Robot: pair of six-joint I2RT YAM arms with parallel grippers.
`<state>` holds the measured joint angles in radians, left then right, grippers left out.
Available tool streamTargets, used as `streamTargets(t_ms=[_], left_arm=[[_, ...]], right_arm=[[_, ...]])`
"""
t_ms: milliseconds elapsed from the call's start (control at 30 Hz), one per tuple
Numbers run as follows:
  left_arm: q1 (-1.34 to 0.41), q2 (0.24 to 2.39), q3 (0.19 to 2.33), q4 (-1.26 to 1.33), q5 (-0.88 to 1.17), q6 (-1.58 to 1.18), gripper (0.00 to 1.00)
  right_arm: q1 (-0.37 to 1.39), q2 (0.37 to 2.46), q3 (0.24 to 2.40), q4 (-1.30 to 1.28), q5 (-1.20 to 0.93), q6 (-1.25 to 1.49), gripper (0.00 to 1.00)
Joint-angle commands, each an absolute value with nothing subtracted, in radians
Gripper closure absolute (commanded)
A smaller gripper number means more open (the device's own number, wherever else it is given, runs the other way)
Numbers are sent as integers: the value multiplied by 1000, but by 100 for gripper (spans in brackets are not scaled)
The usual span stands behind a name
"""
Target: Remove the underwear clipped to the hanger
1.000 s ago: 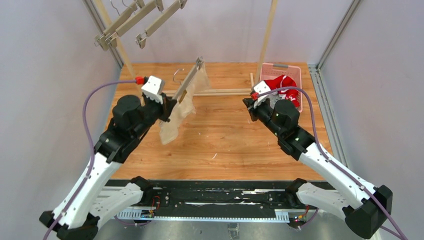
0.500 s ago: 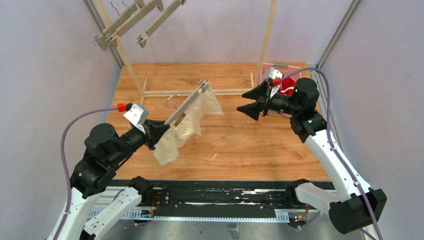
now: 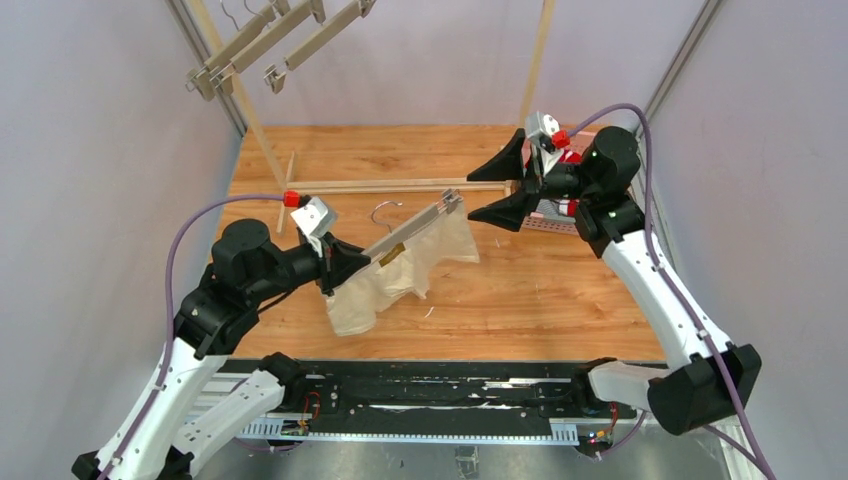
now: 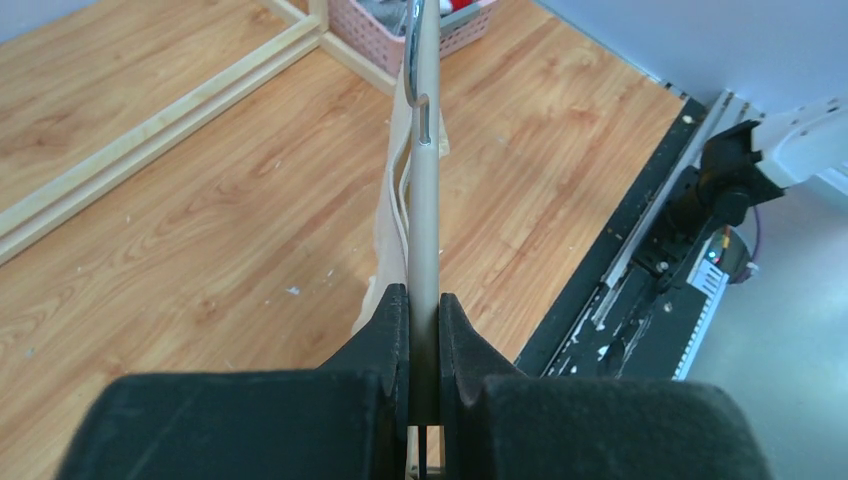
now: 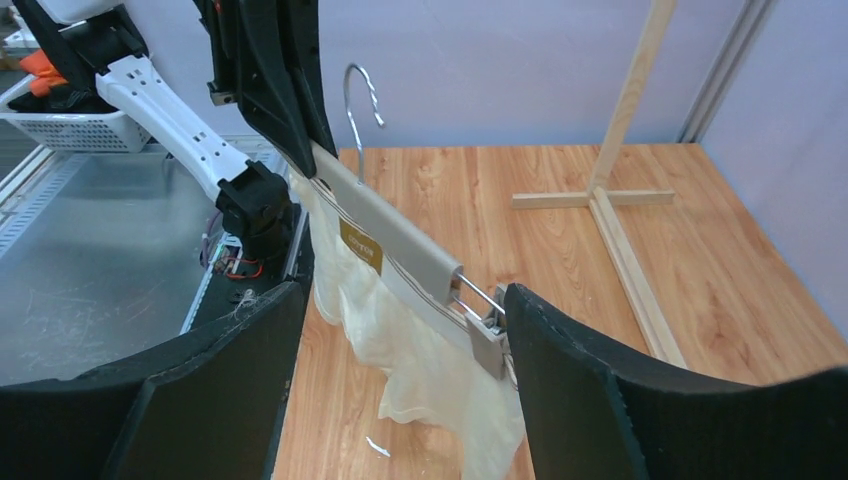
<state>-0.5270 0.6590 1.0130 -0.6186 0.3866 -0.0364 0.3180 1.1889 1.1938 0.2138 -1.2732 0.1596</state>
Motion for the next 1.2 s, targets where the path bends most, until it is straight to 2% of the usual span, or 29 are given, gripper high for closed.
streamTargets(t_ms=[0, 433, 800, 900, 1000, 1067, 1133, 1167], left_arm=[[-532, 634, 1010, -501, 470, -64, 100], [-532, 634, 1001, -457, 526, -105, 100], [-532, 632, 979, -414, 531, -129, 100], [-532, 634, 982, -410, 531, -130, 100], [-532, 635, 981, -408, 522, -129, 100], [-532, 636, 980, -404, 524, -130, 100], [-532, 640, 981, -399, 523, -132, 100], [-532, 641, 980, -398, 521, -132, 100]], right_arm=[[308, 1256, 1217, 405, -1384, 306, 24], [308, 1309, 1197, 521, -1379, 387, 26], [313, 1384, 1147, 783, -1362, 597, 30], [314, 1417, 1141, 905, -1361, 692, 34], [315, 1464, 1135, 1123, -1366, 865, 45], [314, 1508, 1144, 1312, -1372, 1018, 66], [314, 1578, 1173, 1513, -1375, 1195, 98], [317, 1600, 1190, 1533, -1381, 1238, 99]])
